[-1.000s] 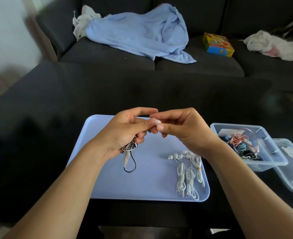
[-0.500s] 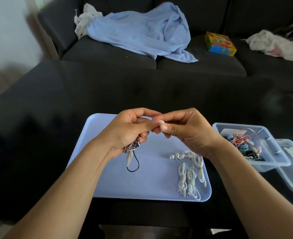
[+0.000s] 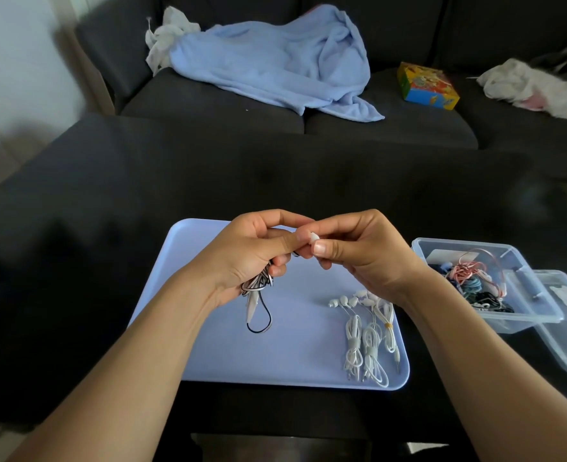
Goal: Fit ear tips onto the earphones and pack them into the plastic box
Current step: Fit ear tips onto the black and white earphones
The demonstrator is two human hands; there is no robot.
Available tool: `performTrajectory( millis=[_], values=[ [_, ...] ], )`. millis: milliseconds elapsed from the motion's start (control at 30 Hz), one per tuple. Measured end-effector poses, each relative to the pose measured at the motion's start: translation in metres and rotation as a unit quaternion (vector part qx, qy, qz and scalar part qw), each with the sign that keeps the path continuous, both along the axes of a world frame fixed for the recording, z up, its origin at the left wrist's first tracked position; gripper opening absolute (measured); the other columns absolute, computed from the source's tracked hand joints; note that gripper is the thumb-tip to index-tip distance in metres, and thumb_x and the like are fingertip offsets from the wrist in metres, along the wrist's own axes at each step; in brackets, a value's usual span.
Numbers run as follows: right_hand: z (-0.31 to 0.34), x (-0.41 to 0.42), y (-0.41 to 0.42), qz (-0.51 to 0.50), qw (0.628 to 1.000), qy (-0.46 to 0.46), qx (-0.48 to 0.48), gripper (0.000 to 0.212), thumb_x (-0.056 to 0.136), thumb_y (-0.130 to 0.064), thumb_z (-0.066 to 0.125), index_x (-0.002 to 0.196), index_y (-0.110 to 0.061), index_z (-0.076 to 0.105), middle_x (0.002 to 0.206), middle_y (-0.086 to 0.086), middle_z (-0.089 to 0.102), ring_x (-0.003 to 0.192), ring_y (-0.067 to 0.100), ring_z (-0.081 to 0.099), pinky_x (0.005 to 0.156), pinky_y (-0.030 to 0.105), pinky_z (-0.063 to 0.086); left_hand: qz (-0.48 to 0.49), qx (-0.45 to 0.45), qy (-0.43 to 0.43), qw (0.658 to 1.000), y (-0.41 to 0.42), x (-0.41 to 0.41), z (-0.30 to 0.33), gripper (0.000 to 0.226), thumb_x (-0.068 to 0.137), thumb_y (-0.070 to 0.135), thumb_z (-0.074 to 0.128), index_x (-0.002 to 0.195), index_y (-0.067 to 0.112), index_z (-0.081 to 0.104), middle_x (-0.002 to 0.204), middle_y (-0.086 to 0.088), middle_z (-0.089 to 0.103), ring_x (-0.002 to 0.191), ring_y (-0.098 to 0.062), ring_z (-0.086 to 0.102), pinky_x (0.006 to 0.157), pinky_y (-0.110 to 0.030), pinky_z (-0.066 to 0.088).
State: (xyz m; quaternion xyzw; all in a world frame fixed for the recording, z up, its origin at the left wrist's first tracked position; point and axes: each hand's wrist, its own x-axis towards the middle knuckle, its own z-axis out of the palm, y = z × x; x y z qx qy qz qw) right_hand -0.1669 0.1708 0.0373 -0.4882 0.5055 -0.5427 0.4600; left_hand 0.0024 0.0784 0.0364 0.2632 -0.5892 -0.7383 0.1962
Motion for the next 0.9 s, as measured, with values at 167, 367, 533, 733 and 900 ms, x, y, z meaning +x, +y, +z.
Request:
performTrajectory(
  millis=[167, 367, 533, 733, 900],
  values=[
    [-0.002, 0.000, 0.000, -0.008, 1.000, 0.002, -0.013, 0.019, 0.075, -0.012, 0.075, 0.093, -0.008, 0.079, 0.087, 0.019, 0.076, 0.080, 0.025, 0.071, 0.063, 0.026, 0.054, -0.002, -0.010, 0.003, 1.000, 0.000, 0.001, 0.000, 0.033, 0.079, 0.023, 0.072, 0.109, 0.011, 0.072, 0.074, -0.009, 0.069, 0.052, -0.010, 0.041, 0.049, -0.018, 0.041],
    [-0.004, 0.001, -0.001, -0.029, 0.998, 0.044, -0.027, 0.021, 0.076, -0.012, 0.075, 0.096, -0.007, 0.077, 0.087, 0.014, 0.077, 0.080, 0.025, 0.072, 0.064, 0.026, 0.055, 0.005, -0.027, -0.008, 1.000, 0.000, 0.001, 0.000, 0.034, 0.077, 0.024, 0.072, 0.109, 0.012, 0.072, 0.074, -0.008, 0.070, 0.053, -0.010, 0.044, 0.050, -0.019, 0.043],
    [-0.002, 0.003, -0.002, -0.079, 0.993, 0.073, -0.042, 0.026, 0.079, -0.013, 0.073, 0.104, -0.009, 0.076, 0.089, 0.005, 0.078, 0.081, 0.020, 0.075, 0.068, 0.023, 0.058, 0.049, -0.064, -0.002, 0.997, -0.002, 0.000, -0.003, 0.022, 0.090, 0.014, 0.068, 0.111, 0.015, 0.074, 0.080, -0.009, 0.071, 0.059, -0.009, 0.050, 0.053, -0.020, 0.044],
    [-0.007, 0.010, -0.002, -0.164, 0.977, 0.120, -0.066, 0.011, 0.084, -0.006, 0.075, 0.095, -0.008, 0.077, 0.082, -0.001, 0.078, 0.075, 0.016, 0.075, 0.067, 0.020, 0.058, 0.109, -0.158, -0.018, 0.981, 0.000, -0.002, -0.007, 0.017, 0.093, 0.012, 0.067, 0.107, 0.018, 0.073, 0.085, -0.006, 0.076, 0.061, -0.009, 0.058, 0.058, -0.021, 0.049],
    [-0.008, 0.011, -0.004, -0.176, 0.979, 0.090, -0.048, 0.008, 0.084, -0.005, 0.076, 0.093, -0.003, 0.075, 0.081, 0.004, 0.077, 0.076, 0.020, 0.075, 0.068, 0.023, 0.059, 0.128, -0.194, -0.028, 0.972, 0.001, -0.004, -0.009, 0.015, 0.092, 0.015, 0.068, 0.106, 0.018, 0.074, 0.083, -0.003, 0.075, 0.059, -0.007, 0.058, 0.058, -0.020, 0.049]
  ],
)
